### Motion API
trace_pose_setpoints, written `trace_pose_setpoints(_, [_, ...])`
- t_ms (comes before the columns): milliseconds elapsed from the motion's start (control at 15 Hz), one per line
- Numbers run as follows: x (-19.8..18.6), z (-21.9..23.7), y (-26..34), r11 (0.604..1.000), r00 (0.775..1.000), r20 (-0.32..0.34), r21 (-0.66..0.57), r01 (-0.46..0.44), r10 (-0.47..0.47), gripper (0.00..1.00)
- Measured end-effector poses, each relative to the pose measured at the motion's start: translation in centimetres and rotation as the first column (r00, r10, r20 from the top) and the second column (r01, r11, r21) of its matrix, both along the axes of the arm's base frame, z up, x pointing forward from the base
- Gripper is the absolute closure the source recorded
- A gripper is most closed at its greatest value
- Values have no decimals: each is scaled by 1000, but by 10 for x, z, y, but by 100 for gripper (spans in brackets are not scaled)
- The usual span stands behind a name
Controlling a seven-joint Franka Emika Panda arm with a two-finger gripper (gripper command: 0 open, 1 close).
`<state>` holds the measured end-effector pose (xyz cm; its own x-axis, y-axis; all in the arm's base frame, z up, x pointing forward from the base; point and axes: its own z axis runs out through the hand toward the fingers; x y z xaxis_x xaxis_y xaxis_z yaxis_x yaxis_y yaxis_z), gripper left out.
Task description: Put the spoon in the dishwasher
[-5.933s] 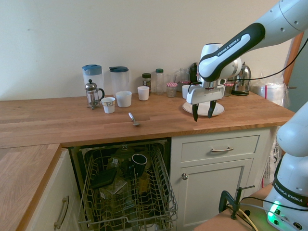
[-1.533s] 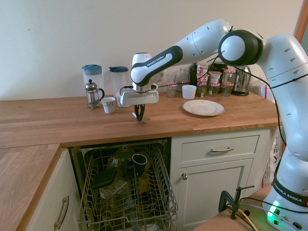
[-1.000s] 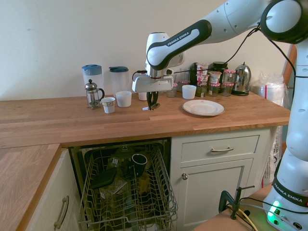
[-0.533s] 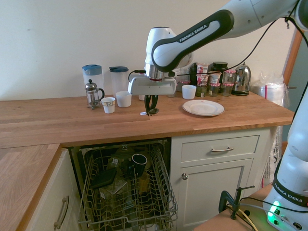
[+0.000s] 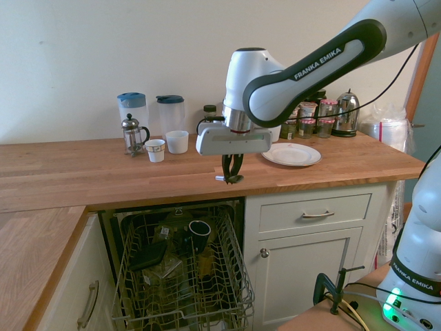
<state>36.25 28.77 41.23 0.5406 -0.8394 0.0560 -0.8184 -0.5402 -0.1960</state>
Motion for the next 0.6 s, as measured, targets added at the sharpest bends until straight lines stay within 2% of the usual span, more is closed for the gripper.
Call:
trace_pose_setpoints(333, [-34,-56,37,997,997,41,15,72,-72,100])
trace_pose_setpoints(600, [-33,-112,61,994,990,90,-22,111,-108,100])
